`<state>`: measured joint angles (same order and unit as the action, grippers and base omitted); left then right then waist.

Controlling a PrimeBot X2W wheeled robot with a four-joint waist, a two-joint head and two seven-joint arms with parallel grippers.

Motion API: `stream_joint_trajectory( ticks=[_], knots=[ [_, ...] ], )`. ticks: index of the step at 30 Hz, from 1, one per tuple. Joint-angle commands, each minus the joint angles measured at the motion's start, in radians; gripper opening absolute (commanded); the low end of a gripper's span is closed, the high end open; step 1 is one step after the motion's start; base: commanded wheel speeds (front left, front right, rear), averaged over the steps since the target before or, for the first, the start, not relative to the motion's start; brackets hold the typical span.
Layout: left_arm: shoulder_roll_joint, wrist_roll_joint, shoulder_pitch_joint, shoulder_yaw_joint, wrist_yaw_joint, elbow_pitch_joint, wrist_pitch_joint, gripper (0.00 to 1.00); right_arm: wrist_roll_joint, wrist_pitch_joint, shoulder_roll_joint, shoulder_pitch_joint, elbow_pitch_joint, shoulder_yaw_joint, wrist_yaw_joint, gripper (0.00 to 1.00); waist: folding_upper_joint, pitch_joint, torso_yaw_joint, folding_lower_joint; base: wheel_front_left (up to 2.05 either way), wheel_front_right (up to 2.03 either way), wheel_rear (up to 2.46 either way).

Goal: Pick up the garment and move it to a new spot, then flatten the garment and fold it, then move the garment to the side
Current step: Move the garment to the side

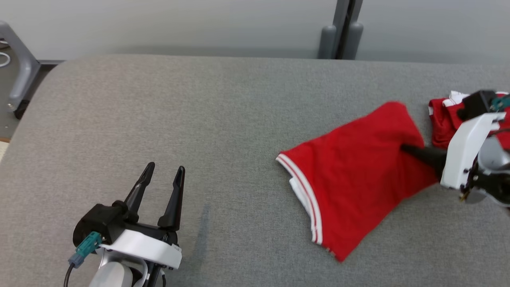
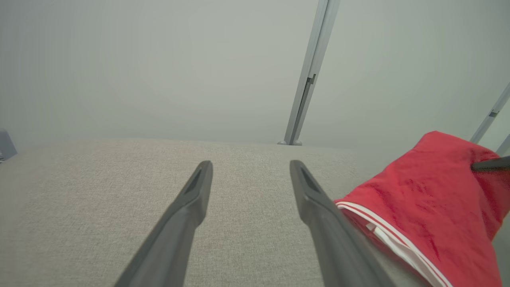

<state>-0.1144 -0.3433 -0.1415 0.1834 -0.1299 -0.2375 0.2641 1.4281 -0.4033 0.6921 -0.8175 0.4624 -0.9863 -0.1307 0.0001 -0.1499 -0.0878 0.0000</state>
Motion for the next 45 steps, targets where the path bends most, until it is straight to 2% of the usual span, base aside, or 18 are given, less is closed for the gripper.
stream_joint_trajectory(
  ticks=[1, 10, 15, 26, 30, 37, 45],
  knots=[
    [-0.009, 0.006, -0.024, 0.0, -0.001, 0.005, 0.0, 1.0, -0.044, 0.016, 0.017, -0.047, 0.005, 0.003, 0.0, 0.0, -0.0001, -0.038, 0.027, 0.0, 0.0, 0.0, 0.0],
    [-0.026, 0.01, -0.081, 0.014, -0.001, 0.01, 0.0, 1.0, -0.148, 0.067, 0.039, -0.178, 0.066, 0.042, 0.0, 0.0, -0.0001, -0.138, 0.066, 0.0, 0.0, 0.0, 0.0],
    [-0.039, 0.012, -0.109, 0.023, -0.001, 0.013, 0.0, 1.0, -0.162, 0.088, 0.05, -0.226, 0.134, 0.086, 0.0, 0.0, -0.0001, -0.184, 0.09, 0.0, 0.0, 0.0, 0.0],
    [-0.059, 0.01, -0.141, 0.037, -0.001, 0.003, 0.0, 1.0, -0.202, 0.107, 0.06, -0.274, 0.239, 0.154, 0.0, 0.0, -0.0001, -0.222, 0.14, 0.0, 0.0, 0.0, 0.0],
    [-0.065, 0.013, -0.144, 0.04, -0.001, 0.007, 0.0, 1.0, -0.255, 0.127, 0.067, -0.301, 0.294, 0.173, 0.0, 0.0, -0.0001, -0.24, 0.15, 0.0, 0.0, 0.0, 0.0],
    [-0.067, 0.01, -0.168, 0.056, -0.001, 0.007, 0.0, 1.0, -0.365, 0.168, 0.018, -0.336, 0.448, 0.196, 0.0, 0.0, -0.0001, -0.277, 0.149, 0.0, 0.0, 0.0, 0.0],
    [-0.068, 0.002, -0.178, 0.067, -0.001, -0.002, 0.0, 1.0, -0.493, 0.207, -0.051, -0.338, 0.636, 0.178, 0.0, 0.0, -0.0001, -0.283, 0.129, 0.0, 0.0, 0.0, 0.0]
  ],
)
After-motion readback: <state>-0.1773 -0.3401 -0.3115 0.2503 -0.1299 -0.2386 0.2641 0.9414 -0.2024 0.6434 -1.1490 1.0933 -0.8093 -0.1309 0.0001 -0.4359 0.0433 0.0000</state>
